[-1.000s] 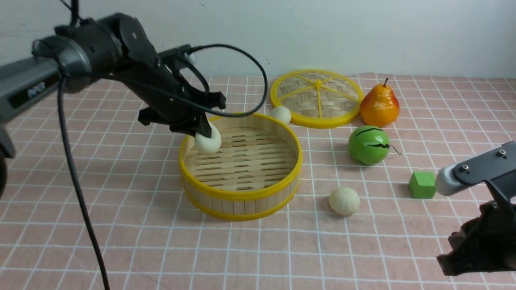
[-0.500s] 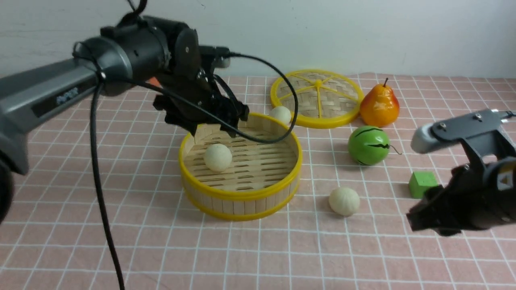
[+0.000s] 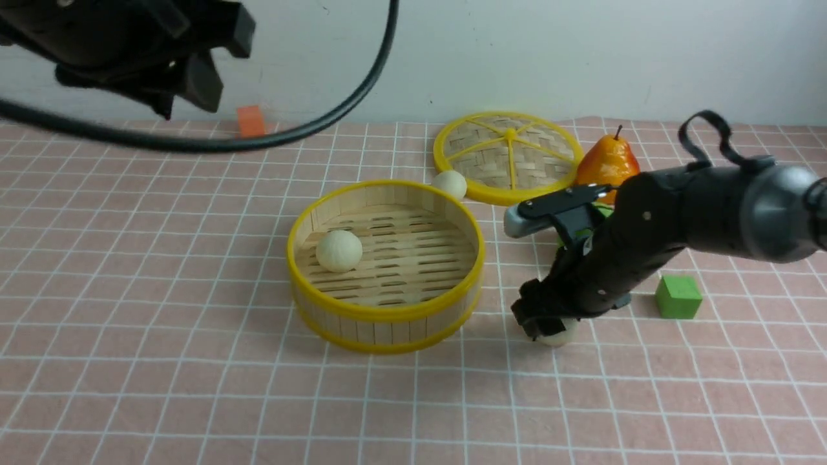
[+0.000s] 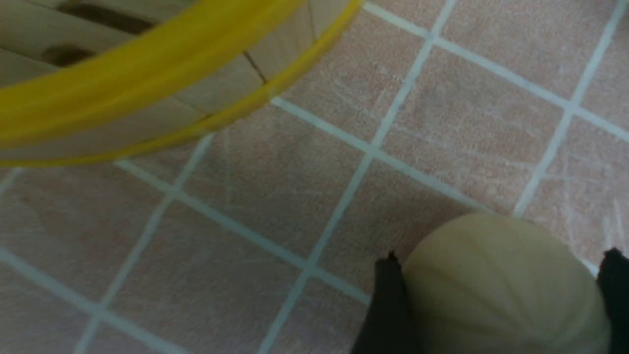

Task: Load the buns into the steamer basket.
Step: Use the right arm to grab a steamed stuffed bun, then use the right arm to put the steamed stuffed bun into the steamer

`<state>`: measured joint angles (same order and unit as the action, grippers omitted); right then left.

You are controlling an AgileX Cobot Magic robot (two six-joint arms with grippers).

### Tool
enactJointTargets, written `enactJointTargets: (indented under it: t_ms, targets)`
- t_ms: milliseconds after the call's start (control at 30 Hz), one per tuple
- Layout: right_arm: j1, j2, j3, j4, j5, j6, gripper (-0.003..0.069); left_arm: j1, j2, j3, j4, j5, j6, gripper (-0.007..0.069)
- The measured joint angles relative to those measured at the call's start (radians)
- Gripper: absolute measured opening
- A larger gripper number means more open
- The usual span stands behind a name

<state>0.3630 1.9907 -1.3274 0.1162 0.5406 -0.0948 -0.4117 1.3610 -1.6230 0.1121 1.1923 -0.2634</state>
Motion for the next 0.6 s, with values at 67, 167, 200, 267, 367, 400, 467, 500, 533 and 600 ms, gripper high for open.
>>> enactJointTargets:
  t_ms: [67,167,200,267,367,400,467,500,533,600]
  targets:
    - [0.001,0.025,-0.035,-0.019,0.024,-0.001,0.0346,0.000,-0.071,0.103,0.017,-0.008,-0.016,0.0218]
    - [0.005,0.021,-0.092,-0.031,0.135,-0.002,0.0113,0.000,-0.199,0.279,0.082,-0.029,-0.069,0.0202]
    - [0.005,0.014,-0.118,-0.034,0.169,-0.003,0.0062,0.000,-0.237,0.341,0.110,-0.035,-0.094,0.0200]
    - [0.007,0.003,-0.148,-0.039,0.225,-0.011,0.0029,0.000,-0.283,0.419,0.139,-0.044,-0.130,0.0199]
    - [0.007,-0.043,-0.284,0.007,0.333,-0.055,0.0022,0.000,-0.406,0.658,0.225,-0.123,-0.255,0.0197]
    - [0.007,-0.044,-0.301,0.013,0.336,-0.058,0.0022,0.000,-0.412,0.671,0.232,-0.130,-0.261,0.0197]
    - [0.012,-0.044,-0.398,0.122,0.340,-0.126,0.0022,0.000,-0.482,0.820,0.254,-0.232,-0.324,0.0197]
    - [0.014,-0.040,-0.404,0.139,0.338,-0.138,0.0022,0.000,-0.487,0.829,0.254,-0.241,-0.327,0.0197]
    - [0.032,-0.017,-0.450,0.206,0.328,-0.190,0.0022,0.000,-0.521,0.904,0.259,-0.314,-0.348,0.0197]
    - [0.061,0.034,-0.489,0.275,0.294,-0.255,0.0022,0.000,-0.542,0.959,0.261,-0.381,-0.354,0.0197]
